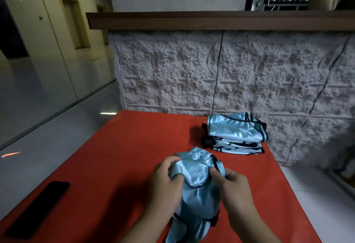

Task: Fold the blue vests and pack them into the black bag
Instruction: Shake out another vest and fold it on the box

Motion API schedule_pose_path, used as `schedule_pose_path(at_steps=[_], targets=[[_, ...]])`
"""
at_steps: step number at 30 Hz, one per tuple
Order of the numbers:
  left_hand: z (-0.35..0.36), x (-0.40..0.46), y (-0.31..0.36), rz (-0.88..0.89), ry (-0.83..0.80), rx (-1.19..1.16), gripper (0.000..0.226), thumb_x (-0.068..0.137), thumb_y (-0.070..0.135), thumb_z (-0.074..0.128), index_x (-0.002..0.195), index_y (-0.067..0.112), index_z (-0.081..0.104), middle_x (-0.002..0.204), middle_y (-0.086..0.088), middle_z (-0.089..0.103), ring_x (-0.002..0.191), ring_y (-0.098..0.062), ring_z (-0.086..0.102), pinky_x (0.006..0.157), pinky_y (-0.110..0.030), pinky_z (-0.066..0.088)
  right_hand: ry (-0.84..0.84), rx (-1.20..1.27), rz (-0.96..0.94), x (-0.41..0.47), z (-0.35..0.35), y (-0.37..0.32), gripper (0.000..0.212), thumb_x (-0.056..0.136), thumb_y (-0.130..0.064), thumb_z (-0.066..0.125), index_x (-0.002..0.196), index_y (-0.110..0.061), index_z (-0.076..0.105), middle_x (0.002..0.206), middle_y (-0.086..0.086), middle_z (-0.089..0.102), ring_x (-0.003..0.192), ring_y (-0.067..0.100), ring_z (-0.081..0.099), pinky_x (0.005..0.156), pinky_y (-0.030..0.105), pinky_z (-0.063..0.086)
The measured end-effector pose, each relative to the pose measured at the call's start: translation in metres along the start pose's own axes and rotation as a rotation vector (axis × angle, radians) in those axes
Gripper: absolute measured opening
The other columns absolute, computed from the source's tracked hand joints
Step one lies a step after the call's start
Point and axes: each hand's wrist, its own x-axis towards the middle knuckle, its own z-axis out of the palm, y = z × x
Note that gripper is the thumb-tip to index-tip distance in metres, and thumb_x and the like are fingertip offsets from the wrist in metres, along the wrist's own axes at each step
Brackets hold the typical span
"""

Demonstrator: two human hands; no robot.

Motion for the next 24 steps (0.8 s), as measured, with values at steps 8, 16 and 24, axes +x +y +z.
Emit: schedule_pose_path(at_steps=[8, 16, 24], targets=[[0.005, -0.006, -0.001, 0.336, -0.486, 0.337, 0.088, 0.064, 0.034, 0.070, 0.147, 0.034, 0.041, 0.143, 0.024, 0.044, 0.136, 0.005, 0.041, 0.111, -0.020, 0.037, 0.036, -0.241, -0.134, 0.005, 0.014, -0.022, 0.012, 0.086, -0.014, 0.076, 0.075, -0.012, 0.071, 0.067, 0.002, 0.073, 0.058, 0.010, 0.062, 0.062, 0.033, 0.050], [0.001, 0.009, 0.007, -0.110, -0.205, -0.283, 0.036, 0.078, 0.011, 0.061, 0.109, 0.023, 0.074, 0.100, 0.003, 0.078, 0.096, -0.018, 0.073, 0.084, -0.037, 0.057, -0.184, 0.359, 0.033, 0.002, 0.004, -0.059, 0.027, 0.096, -0.020, 0.062, 0.121, -0.011, 0.064, 0.076, 0.011, 0.069, 0.069, 0.024, 0.065, 0.060, 0.029, 0.054], [-0.008, 0.014, 0.029, -0.459, -0.404, -0.993, 0.047, 0.098, 0.023, 0.039, 0.129, -0.002, 0.065, 0.127, -0.026, 0.066, 0.119, -0.041, 0.064, 0.103, -0.052, 0.048, -0.241, -0.109, 0.020, 0.006, -0.007, -0.038, 0.056, 0.085, -0.011, 0.080, 0.131, -0.033, 0.056, 0.112, -0.011, 0.072, 0.097, -0.002, 0.071, 0.081, 0.023, 0.059]])
